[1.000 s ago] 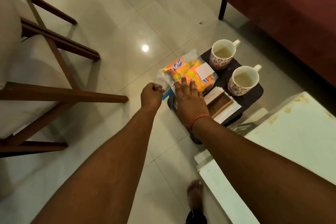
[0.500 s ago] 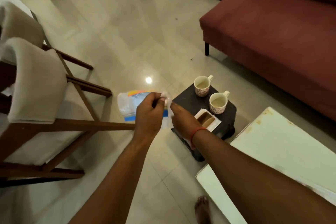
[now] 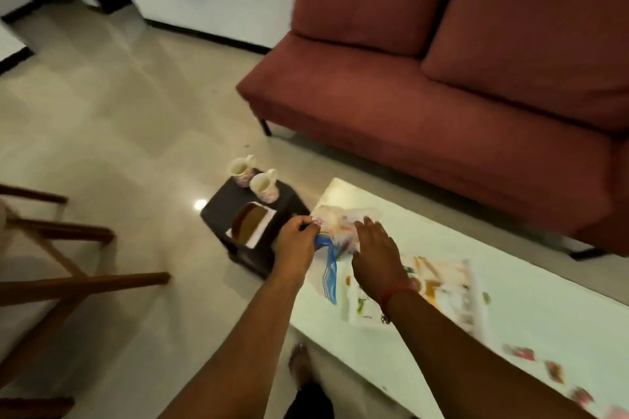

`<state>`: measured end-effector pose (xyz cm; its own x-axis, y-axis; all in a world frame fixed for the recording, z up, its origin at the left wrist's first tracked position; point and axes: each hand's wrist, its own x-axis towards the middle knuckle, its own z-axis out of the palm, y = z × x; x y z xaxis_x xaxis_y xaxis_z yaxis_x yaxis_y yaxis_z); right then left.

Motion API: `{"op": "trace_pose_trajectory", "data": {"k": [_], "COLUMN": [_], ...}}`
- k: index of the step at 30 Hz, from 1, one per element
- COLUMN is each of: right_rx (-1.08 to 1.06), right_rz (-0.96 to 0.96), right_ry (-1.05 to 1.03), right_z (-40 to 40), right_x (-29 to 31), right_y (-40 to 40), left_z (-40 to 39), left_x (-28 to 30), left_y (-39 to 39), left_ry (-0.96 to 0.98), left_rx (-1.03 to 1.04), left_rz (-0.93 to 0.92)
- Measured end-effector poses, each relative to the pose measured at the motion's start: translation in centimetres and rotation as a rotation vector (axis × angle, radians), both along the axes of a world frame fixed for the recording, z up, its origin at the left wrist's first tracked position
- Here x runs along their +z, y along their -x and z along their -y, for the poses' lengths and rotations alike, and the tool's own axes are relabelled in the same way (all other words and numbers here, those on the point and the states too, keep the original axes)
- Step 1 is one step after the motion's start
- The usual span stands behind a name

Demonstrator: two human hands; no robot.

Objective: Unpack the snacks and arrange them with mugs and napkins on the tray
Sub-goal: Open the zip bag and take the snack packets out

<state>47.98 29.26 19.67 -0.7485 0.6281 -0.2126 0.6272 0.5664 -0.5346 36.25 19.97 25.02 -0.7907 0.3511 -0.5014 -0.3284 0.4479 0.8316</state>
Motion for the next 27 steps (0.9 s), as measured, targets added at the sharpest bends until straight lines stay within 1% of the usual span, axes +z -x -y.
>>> {"op": "trace_pose_trajectory", "data": {"k": [4,7,10,13,15,18,22,24,27], "right_rx": [-0.126,-0.255,-0.349,-0.385,-0.403,-0.438,-0.435,-0.423,-0.400], "right_rz": [-0.045,-0.122,-0.153,-0.059,0.002,0.026,0.046,0.050,0.069], "right_ry": [0.160,0.225,0.175,0.069,0.024,-0.030,-0.104,-0.117,-0.139], "right_z": [-2.6,-3.5,-4.2,-4.8,-5.1,-4.8,-4.3,-4.0,-3.7], "right_x": [2.4,4.8,6.7,7.1,7.4,8.0,8.4,9.0,9.5], "right_y": [-11.2,-17.1,-20.5,-22.3,-22.7,-22.4,-19.3,-16.9,-13.3], "left_z": [-6.2,-9.5,-11.8,-12.8,-13.0,-12.8,-11.2,-10.1,-8.6], "left_x": [0.7,1.5,2.5,3.8,4.1,4.5,4.8,4.7,4.3], "left_y": [-9.8,-15.0,-18.5,-20.4,-20.5,-19.6,-16.4,-14.5,-12.5], "left_ry": [-0.098,-0.113,-0.114,-0.137,-0.155,-0.198,-0.334,-0.291,-0.157], "left_rx": [-0.033,-0.037,-0.037,-0.029,-0.018,-0.003,0.028,-0.002,-0.154], "left_rz": [0.200,0.309,0.401,0.436,0.450,0.462,0.506,0.489,0.431]}}
